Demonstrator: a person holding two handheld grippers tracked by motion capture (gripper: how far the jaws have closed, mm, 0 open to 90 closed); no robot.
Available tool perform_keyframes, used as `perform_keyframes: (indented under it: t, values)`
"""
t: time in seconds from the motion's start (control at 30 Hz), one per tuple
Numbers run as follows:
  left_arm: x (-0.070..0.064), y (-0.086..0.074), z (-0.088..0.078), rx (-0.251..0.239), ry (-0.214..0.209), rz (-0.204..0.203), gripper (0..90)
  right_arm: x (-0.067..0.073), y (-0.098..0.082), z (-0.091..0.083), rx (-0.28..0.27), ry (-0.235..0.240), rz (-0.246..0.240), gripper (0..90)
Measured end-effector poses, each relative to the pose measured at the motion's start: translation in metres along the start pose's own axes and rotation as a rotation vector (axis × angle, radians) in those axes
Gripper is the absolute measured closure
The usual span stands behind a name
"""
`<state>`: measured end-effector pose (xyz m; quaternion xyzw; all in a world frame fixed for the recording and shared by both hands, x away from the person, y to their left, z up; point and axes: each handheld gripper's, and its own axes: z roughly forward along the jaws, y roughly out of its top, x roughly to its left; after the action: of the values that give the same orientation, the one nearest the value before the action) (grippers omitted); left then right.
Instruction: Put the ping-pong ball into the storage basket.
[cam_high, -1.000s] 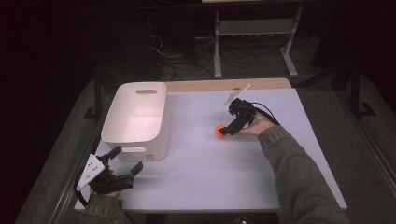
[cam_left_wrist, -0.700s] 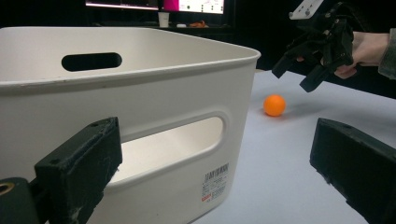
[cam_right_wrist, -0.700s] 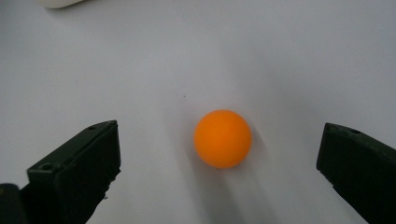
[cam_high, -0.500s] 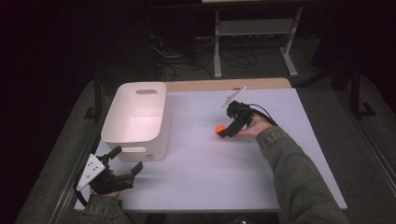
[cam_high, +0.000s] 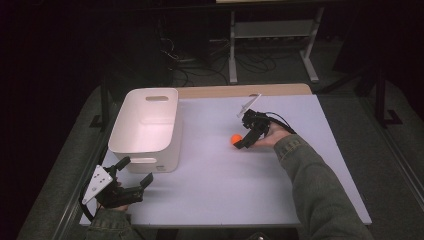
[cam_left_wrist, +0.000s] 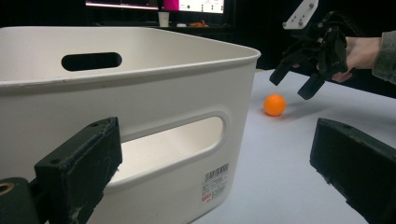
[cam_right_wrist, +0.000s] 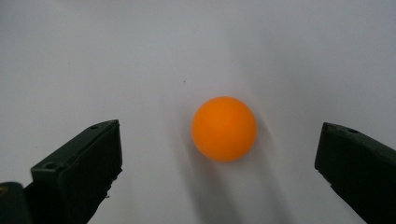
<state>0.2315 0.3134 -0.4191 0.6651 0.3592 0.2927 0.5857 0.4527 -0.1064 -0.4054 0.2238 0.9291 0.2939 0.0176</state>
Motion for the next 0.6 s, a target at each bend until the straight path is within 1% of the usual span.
perform_keyframes:
  t: [0.07,0.1,0.2,0.3,0.37,0.5,0.6]
  values:
    - [0.000,0.000,0.000,0.000,0.000,0.000,1.7,-0.001,0.003,0.003,0.012,-0.003,-0.013,0.2]
    - [0.000,0.000,0.000,0.000,0.001,0.001,1.7,-0.001,0.004,0.004,0.017,-0.001,-0.012,0.6]
    - [0.000,0.000,0.000,0.001,0.001,0.001,1.7,-0.002,0.008,0.007,0.035,0.008,-0.028,2.5]
    - [0.000,0.000,0.000,0.000,0.000,0.000,1.7,-0.003,0.010,0.011,0.050,0.017,-0.032,4.5]
    - [0.000,0.000,0.000,-0.001,-0.001,0.000,1.7,-0.004,0.011,0.013,0.062,0.015,-0.042,5.5]
    - [0.000,0.000,0.000,0.000,-0.001,0.000,1.7,-0.006,0.014,0.016,0.070,0.032,-0.055,11.0]
    - [0.000,0.000,0.000,-0.001,-0.001,-0.001,1.7,-0.005,0.015,0.019,0.090,0.043,-0.059,13.4]
